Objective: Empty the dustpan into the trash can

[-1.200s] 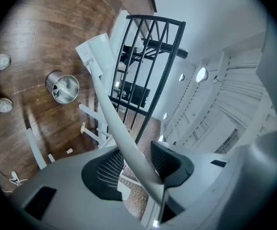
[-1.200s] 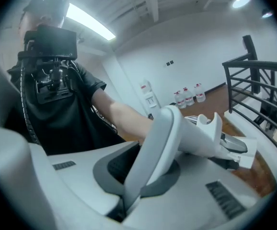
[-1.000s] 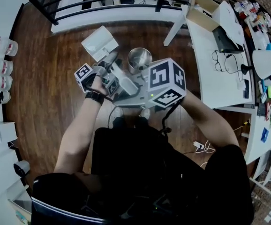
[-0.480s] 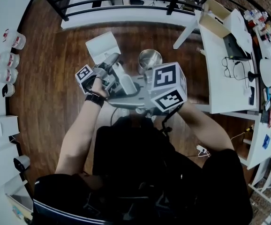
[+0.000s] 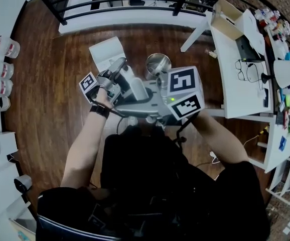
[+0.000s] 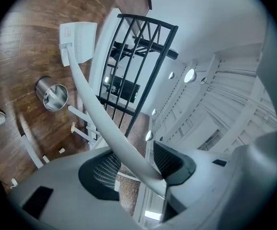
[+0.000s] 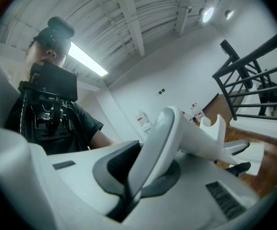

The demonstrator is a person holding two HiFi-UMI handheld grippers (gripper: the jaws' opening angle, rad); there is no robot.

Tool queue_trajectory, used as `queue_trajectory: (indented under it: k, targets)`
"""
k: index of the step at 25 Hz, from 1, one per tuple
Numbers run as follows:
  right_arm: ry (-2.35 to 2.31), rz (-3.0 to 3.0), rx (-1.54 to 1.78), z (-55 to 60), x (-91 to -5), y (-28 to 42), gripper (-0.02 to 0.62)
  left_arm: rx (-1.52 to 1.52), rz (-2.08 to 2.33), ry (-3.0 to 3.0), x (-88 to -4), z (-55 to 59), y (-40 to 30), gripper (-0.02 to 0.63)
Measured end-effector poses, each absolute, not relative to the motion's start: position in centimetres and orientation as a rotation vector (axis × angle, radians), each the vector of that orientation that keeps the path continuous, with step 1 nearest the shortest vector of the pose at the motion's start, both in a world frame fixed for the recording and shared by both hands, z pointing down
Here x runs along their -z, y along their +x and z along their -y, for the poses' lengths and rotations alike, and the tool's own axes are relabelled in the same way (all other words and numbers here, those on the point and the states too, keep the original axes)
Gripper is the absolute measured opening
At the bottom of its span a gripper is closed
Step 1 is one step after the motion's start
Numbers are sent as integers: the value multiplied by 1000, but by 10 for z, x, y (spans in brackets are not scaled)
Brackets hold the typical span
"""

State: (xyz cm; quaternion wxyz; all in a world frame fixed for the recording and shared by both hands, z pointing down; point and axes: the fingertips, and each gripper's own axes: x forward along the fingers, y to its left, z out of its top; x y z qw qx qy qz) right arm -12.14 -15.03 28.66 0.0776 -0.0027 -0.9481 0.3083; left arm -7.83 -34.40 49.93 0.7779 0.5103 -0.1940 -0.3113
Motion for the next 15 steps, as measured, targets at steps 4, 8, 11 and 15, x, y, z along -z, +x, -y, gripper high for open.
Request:
queue_trajectory:
  k: [4, 8, 11, 15]
  targets:
    - [12, 2837, -946, 157, -284, -130, 8, 688, 365, 1114, -498, 346, -86, 213]
    - [42, 2847, -988, 163, -281, -131, 8, 715, 297, 1119, -498, 345, -87, 213]
    - [57, 2847, -1013, 165, -280, -131, 8, 730, 276, 1113, -500, 343, -87, 213]
    - [48, 2842, -1043, 158, -279, -128, 8, 764, 262, 1092, -501, 330, -86, 213]
